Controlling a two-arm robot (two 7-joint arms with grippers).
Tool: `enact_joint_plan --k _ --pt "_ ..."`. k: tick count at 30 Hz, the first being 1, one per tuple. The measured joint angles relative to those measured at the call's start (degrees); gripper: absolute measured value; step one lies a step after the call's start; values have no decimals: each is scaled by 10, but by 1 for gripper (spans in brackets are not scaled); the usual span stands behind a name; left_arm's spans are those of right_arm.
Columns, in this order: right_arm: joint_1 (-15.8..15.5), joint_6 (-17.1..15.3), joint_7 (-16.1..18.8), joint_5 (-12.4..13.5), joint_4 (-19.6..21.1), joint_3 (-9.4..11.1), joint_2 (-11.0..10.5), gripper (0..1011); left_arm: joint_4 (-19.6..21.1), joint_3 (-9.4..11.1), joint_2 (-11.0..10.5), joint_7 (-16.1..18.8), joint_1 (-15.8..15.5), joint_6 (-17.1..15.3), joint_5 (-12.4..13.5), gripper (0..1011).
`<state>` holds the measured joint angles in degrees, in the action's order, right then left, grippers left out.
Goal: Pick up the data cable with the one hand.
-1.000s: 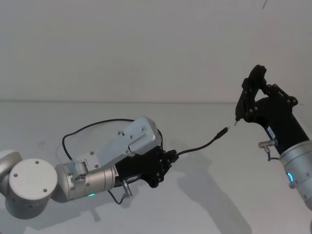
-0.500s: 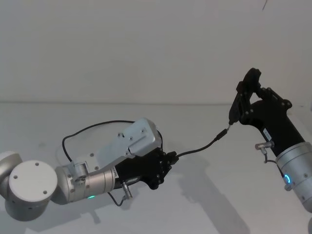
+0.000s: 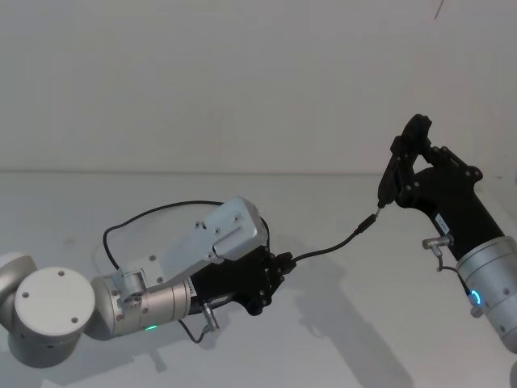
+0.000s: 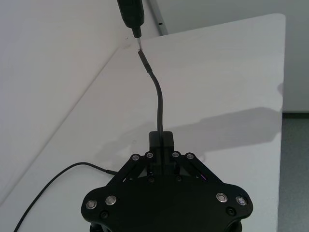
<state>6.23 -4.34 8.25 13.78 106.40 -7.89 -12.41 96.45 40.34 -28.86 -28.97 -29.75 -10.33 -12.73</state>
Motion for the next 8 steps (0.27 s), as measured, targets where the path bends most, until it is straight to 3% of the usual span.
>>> enact_joint_plan --k 8 --pt "0 0 1 0 0 1 1 279 0 0 0 0 0 0 0 35"
